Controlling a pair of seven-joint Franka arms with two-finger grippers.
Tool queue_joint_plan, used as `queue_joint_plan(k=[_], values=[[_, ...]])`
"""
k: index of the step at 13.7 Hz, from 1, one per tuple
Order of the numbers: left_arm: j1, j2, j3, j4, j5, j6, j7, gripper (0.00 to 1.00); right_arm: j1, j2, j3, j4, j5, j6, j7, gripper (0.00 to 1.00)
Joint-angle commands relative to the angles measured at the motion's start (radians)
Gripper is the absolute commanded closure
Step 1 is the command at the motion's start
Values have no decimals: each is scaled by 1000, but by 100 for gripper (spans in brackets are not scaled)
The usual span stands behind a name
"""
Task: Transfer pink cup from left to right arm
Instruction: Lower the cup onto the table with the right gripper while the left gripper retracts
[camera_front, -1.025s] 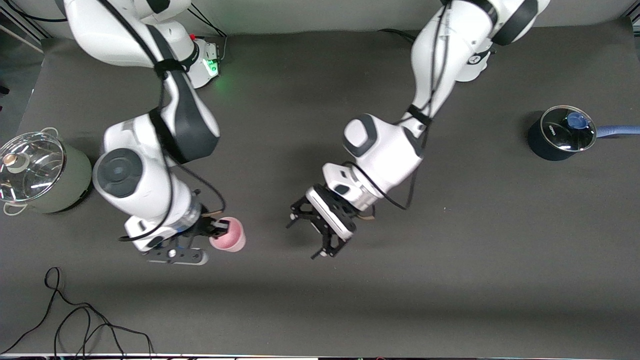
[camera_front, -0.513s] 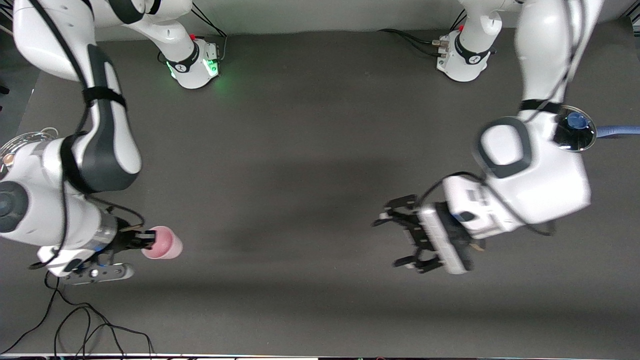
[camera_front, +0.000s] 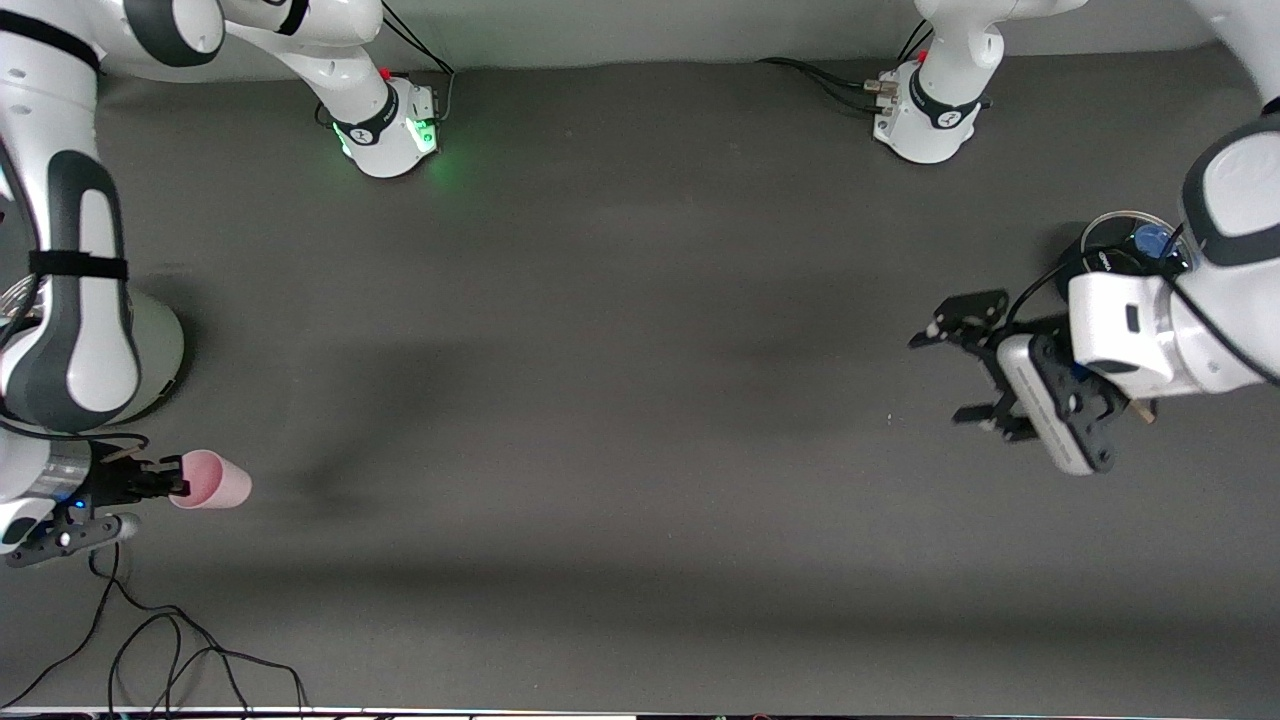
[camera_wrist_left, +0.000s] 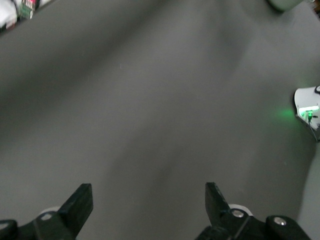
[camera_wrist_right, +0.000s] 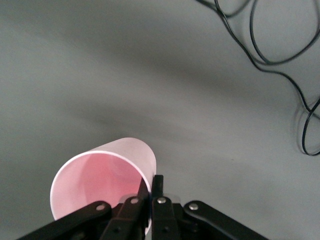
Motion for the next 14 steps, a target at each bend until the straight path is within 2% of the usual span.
queue_joint_plan(k=[1,3,6,10,11,12,13,14], values=[[-5,-63,56,-32,73,-98,-131,0,-57,73,11,-22,30,84,-101,100],[-13,-98,57,-35,169,-138,-239,0,-71,120,11,-18,30,113,-107,100],[-51,-129,48,-65,378,-181,-428,0,-108,169,14,5,29,118,-113,100],[-57,-211,48,-245,409,-168,-798,0,-108,187,16,30,30,116,-101,100],[-57,-217,50,-274,412,-157,-803,0,-107,187,16,30,30,116,-98,93],[-54,-220,50,-291,426,-149,-801,0,-107,186,16,31,32,116,-96,93],[-51,-220,50,-321,453,-146,-801,0,-107,186,17,33,32,116,-96,82],[-50,-220,50,-352,456,-146,-798,0,-107,181,17,33,32,113,-95,34]])
